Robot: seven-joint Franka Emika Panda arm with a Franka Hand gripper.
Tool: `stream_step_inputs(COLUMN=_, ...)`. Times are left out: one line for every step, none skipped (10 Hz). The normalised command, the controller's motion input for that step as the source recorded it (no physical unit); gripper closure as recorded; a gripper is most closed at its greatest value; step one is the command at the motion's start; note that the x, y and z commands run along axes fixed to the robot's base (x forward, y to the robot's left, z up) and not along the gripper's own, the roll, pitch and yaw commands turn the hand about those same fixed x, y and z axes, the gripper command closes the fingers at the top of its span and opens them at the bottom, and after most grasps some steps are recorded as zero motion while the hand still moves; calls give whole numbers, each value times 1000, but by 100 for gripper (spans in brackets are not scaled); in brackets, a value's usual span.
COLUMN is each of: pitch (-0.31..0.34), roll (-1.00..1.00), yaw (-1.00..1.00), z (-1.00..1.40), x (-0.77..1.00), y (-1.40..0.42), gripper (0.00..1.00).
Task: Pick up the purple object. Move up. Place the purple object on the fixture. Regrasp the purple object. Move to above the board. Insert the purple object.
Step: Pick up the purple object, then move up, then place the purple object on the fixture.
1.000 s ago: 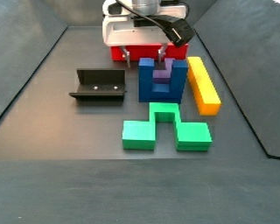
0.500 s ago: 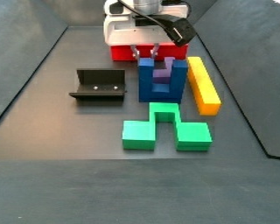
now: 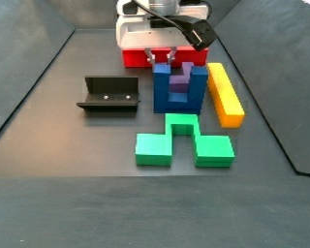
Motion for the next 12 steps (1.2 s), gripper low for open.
stream_step_inputs(pitch=0, roll=0, yaw=0, z=0, x=0, y=0, gripper=100)
stream_step_inputs(pitch=0, roll=0, yaw=0, z=0, x=0, y=0, gripper=100)
stream_step_inputs(pitch=0, roll=0, yaw=0, z=0, x=0, y=0, gripper=100)
stream_step_inputs(pitch=0, roll=0, yaw=0, z=0, x=0, y=0, gripper=100)
stream_step_inputs(pitch=0, roll=0, yaw=0, z=0, x=0, y=0, gripper=100)
stream_step_inputs(pitch=0, roll=0, yaw=0, z=0, x=0, y=0, gripper=100)
stream_step_inputs(pitch=0, roll=0, yaw=0, z=833, x=0, y=0, gripper=100)
stream_step_inputs(pitch=5, roll=18, yaw=-50, z=832, x=32, y=68, gripper=100)
stream_step_inputs(pitch=43, roll=4, yaw=-51, z=696, x=-14, y=54, gripper=100)
stream_step_inputs(pitch=33, roll=-55, yaw=-34, z=300, x=9, y=30, gripper=100)
stream_step_inputs(pitch=-3, roll=0, yaw=0, z=0, x=-63, y=17, gripper=100)
stream_step_inputs(pitch=-220, roll=-443, yaw=-83, z=511, x=-60, y=0, gripper=100)
